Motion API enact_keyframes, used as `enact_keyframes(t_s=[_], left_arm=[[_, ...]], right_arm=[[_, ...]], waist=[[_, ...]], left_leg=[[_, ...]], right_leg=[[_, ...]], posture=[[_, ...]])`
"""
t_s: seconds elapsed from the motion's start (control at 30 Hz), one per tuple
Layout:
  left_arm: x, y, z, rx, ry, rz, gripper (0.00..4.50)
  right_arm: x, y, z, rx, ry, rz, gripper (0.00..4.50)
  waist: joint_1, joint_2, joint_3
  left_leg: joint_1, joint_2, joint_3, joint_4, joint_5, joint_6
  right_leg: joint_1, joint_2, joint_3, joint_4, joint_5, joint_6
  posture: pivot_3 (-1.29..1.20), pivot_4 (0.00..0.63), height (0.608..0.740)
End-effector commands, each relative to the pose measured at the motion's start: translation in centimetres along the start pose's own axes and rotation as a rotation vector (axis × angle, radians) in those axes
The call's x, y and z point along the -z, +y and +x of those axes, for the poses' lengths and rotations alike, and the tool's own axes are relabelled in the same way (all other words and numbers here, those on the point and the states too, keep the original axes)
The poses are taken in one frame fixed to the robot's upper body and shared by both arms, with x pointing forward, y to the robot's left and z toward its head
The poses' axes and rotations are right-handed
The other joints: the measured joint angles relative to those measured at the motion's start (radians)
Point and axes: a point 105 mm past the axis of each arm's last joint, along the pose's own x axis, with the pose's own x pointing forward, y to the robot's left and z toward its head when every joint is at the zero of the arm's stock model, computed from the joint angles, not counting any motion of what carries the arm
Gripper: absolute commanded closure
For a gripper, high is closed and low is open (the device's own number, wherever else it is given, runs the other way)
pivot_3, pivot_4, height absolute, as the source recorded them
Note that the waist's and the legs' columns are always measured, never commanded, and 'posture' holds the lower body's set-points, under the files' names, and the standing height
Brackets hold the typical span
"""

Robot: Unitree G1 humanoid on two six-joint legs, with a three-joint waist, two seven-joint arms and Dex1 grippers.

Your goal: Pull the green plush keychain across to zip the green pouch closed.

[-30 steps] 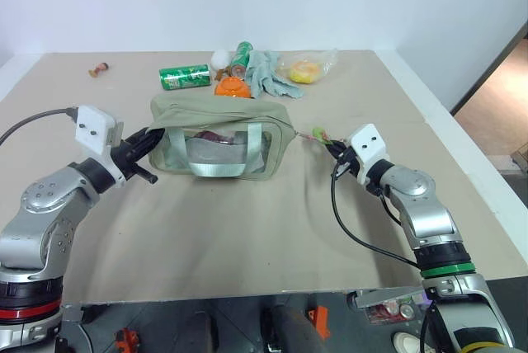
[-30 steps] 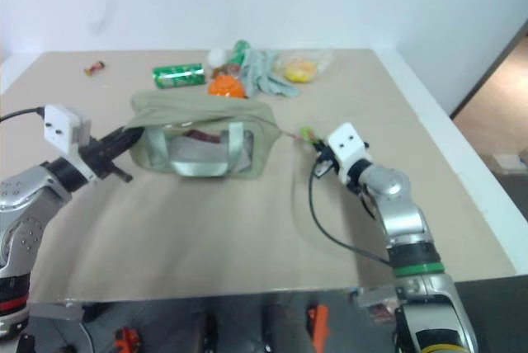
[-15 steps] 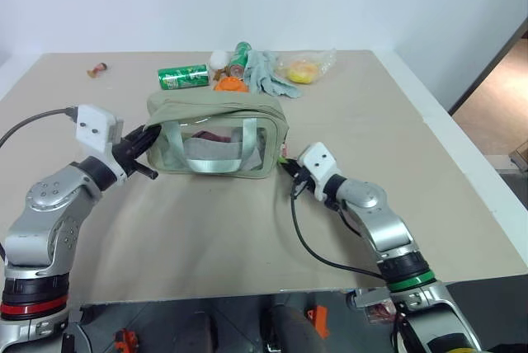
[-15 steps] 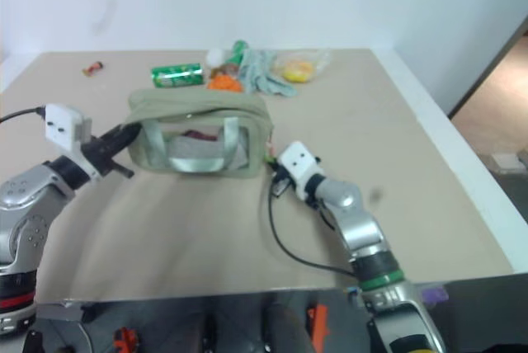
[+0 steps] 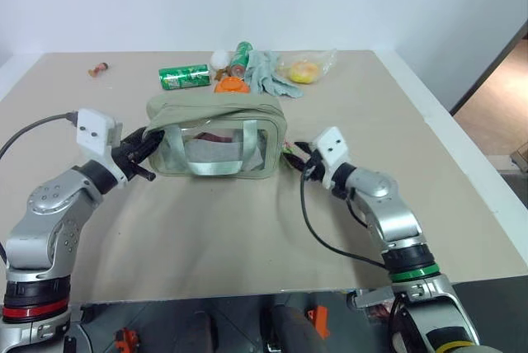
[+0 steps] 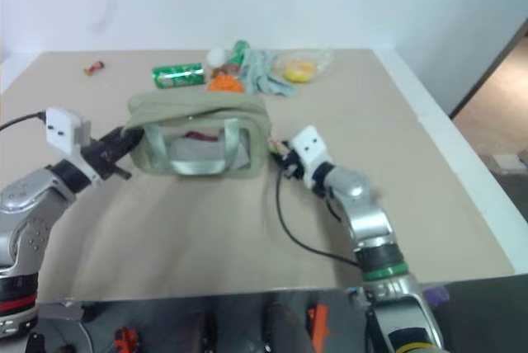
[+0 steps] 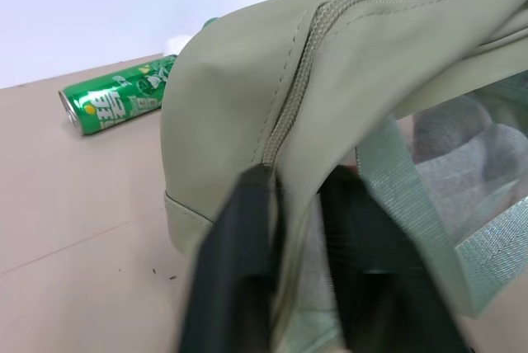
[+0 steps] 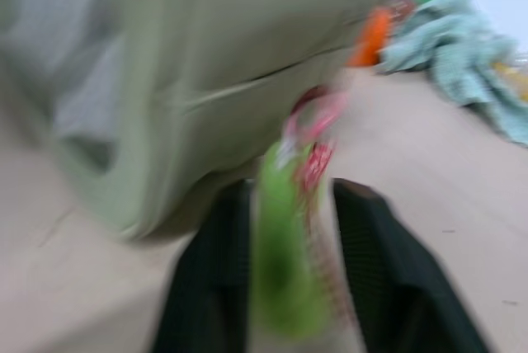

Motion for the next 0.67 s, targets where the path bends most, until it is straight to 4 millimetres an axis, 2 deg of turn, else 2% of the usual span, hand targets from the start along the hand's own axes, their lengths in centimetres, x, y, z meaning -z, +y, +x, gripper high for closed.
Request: enact_keyframes(t_s=[0.03,0.13,0.17,0.23,0.33,0.47,0.5,0.57,0.6,0.67], left_arm=[[-2.4,0.4,-0.4,0.014,-0.068,0.044,2.1],[-3.1,1.1,-1.0,0.006,-0.077,0.048,1.1],[-3.5,1.6,-1.5,-0.004,-0.093,0.031,0.73],[-4.3,2.3,-2.3,-0.021,-0.121,0.012,0.05],[-4.6,3.1,-3.7,-0.056,-0.113,0.009,0.02],[-1.4,4.2,-6.0,-0.152,0.025,0.067,0.02],[-0.4,3.9,-6.4,-0.155,0.057,0.072,0.02],[3.0,2.4,-7.0,-0.139,0.198,0.157,0.02],[4.1,1.6,-7.1,-0.132,0.221,0.139,0.02],[4.8,0.5,-7.0,-0.117,0.218,0.12,0.02]], right_arm=[[-3.5,-1.1,-1.4,-0.012,-0.108,-0.005,1.23],[-3.7,-1.8,-2.7,-0.016,-0.103,0.02,0.19],[-3.5,-2.1,-3.5,-0.019,-0.096,0.027,0.0],[-3.2,-2.5,-4.7,-0.025,-0.081,0.043,0.0],[-2.2,-2.6,-6.5,-0.05,-0.045,0.089,0.0],[-1.1,-0.7,-8.3,-0.143,-0.005,0.137,0.0],[-0.9,-0.2,-8.5,-0.156,-0.002,0.141,0.0],[-0.3,1.1,-8.7,-0.169,0.002,0.129,0.0],[0.0,1.3,-8.6,-0.157,-0.003,0.129,0.0],[0.2,1.3,-8.4,-0.132,-0.013,0.117,0.0]], waist=[[0.0,0.0,0.0],[0.0,0.0,0.0],[0.0,0.0,0.0],[0.001,0.0,0.0],[0.001,0.0,0.0],[-0.006,0.0,0.0],[-0.006,0.0,0.0],[-0.006,0.0,0.0],[-0.006,0.0,0.0],[-0.005,0.0,0.0]], left_leg=[[0.0,0.0,0.0,0.0,0.0,0.0],[0.0,0.0,0.0,0.0,0.0,0.0],[0.0,0.0,0.0,0.0,0.0,0.0],[0.0,0.0,0.0,0.0,0.0,0.0],[0.0,0.0,0.0,0.0,0.0,0.0],[0.002,0.002,0.001,-0.002,0.0,0.0],[0.003,0.002,0.001,-0.003,0.0,0.0],[0.003,0.004,0.0,-0.002,0.0,0.0],[0.004,0.004,0.0,-0.002,0.0,0.0],[0.005,0.003,0.0,-0.002,0.0,0.0]], right_leg=[[0.0,0.0,0.0,0.0,0.0,0.0],[0.0,0.0,0.0,0.0,0.0,0.0],[0.0,0.0,0.0,0.0,0.0,0.0],[0.0,0.0,-0.001,0.0,0.0,0.0],[0.0,-0.001,-0.001,0.0,0.0,0.0],[0.001,-0.001,0.001,0.0,-0.001,0.0],[0.001,-0.001,0.001,0.0,-0.002,-0.001],[0.001,0.0,0.0,0.0,-0.002,-0.001],[0.001,0.0,0.0,0.0,-0.002,-0.001],[0.002,-0.001,0.0,0.0,-0.002,-0.001]], posture=[[0.0,0.15,0.74],[0.0,0.15,0.74],[0.0,0.15,0.74],[0.0,0.15,0.74],[0.0,0.15,0.74],[0.0,0.15,0.74],[0.0,0.15,0.74],[0.0,0.15,0.74],[0.0,0.15,0.74],[0.0,0.15,0.74]])
